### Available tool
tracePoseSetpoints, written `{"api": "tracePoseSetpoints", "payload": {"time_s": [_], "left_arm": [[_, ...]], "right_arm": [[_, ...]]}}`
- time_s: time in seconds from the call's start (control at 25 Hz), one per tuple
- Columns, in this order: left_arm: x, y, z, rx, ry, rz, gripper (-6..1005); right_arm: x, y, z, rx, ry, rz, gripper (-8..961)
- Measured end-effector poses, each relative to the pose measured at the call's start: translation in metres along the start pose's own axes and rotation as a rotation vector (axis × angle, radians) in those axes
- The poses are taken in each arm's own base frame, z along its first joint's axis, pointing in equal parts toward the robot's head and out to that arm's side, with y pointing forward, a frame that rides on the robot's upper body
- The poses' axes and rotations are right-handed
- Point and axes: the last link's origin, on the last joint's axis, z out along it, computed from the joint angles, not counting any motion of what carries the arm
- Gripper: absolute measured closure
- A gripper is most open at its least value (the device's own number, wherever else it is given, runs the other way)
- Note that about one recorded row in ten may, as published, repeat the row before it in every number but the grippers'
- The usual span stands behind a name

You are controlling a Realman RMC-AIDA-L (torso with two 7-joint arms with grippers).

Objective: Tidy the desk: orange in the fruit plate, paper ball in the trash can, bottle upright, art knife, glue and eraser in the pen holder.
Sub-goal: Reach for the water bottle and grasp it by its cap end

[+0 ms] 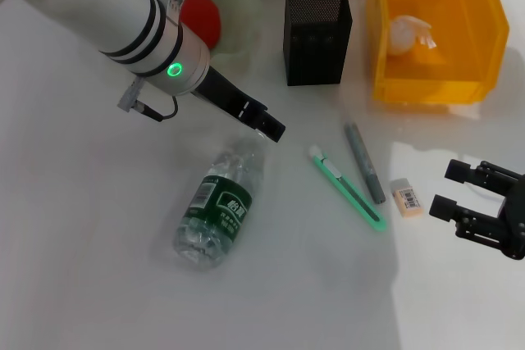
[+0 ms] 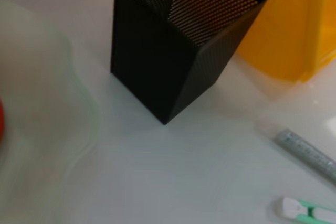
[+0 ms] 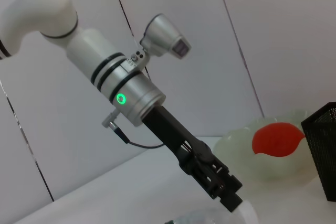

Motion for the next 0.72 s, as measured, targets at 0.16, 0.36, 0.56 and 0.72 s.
{"api": "tracePoseSetpoints", "payload": {"time_s": [0.16, 0.36, 0.56, 0.72], "left_arm": [[-0.008, -0.006, 0.011, 0.020, -0.009, -0.016, 136], [-0.013, -0.010, 0.018, 0.033, -0.013, -0.026, 136], [-0.014, -0.008, 0.022, 0.040, -0.015, -0.013, 136], [-0.014, -0.006, 0.024, 0.040, -0.015, -0.006, 137]], "right_arm": [[0.001, 0.000, 0.003, -0.007, 0.003, 0.001, 231], [0.001, 0.000, 0.005, -0.009, -0.001, 0.004, 231], [0.003, -0.002, 0.006, 0.001, 0.007, 0.007, 231], [0.004, -0.001, 0.009, 0.000, 0.006, 0.009, 231]]}}
